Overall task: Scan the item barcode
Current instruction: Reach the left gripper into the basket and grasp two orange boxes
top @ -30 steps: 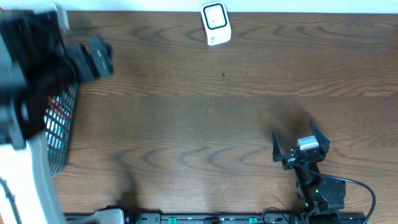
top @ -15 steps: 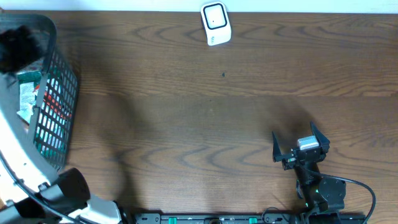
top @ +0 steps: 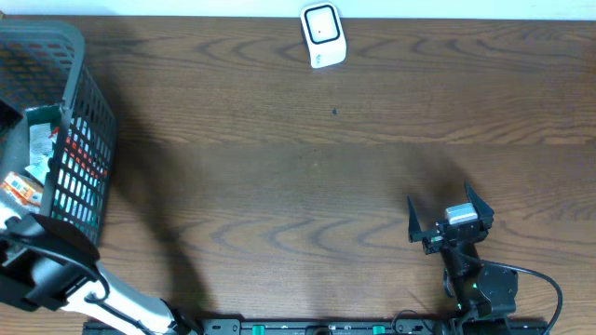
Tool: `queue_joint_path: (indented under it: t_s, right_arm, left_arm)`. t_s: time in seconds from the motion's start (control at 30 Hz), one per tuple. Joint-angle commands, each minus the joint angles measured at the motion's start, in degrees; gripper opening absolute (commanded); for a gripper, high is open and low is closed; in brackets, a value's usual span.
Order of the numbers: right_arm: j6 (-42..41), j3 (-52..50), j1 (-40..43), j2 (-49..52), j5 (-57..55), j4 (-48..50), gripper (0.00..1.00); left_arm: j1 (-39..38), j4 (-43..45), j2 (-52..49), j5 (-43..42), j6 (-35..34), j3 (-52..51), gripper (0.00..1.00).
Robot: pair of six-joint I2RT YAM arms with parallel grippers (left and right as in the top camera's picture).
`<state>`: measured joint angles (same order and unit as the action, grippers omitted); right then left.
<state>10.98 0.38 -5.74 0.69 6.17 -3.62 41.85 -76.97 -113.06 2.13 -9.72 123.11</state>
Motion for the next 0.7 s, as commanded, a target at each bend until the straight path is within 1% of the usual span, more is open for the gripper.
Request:
queue_joint_path:
  t_s: [0.0,0.17,0.2,0.3,0.37,0.43,0.67]
  right_arm:
    - [-0.2,-0.1,-0.4,-0.3,-0.1,-0.2,0.99]
    - [-0.2,-0.1,-0.4,-0.3,-0.1,-0.2,0.99]
    - [-0.2,-0.1,-0.4,-0.3,-0.1,-0.2,0.99]
    - [-0.2,-0.1,-0.4,-0.3,-0.1,-0.2,0.99]
    - [-0.2,-0.1,-0.4,-0.3,-0.1,-0.2,0.99]
    - [-0.2,-0.1,-0.4,-0.3,-0.1,-0.2,0.99]
    - [-0.2,-0.1,-0.4,-0.3,-0.1,-0.2,0.99]
  left_arm:
    - [1.3,-0.3,-2.5,0.9,-0.9,-0.3,0.98]
    - [2.6,0.5,-6.3,0.9,0.2,-0.3,1.00]
    - [2.8,0.5,-7.0,0.9,0.4,-0.3,0.98]
    - [3.7,0.6,-9.7,0.9,2.5,-0.3,0.87]
    - [4.3,0.5,-11.5,0.9,2.6,-0.3,0.82]
    - [4.9,0.3,-12.8,0.9,2.6,-0.3,0.79]
    - [6.3,0.4,-15.8,0.9,2.6,-0.5,0.80]
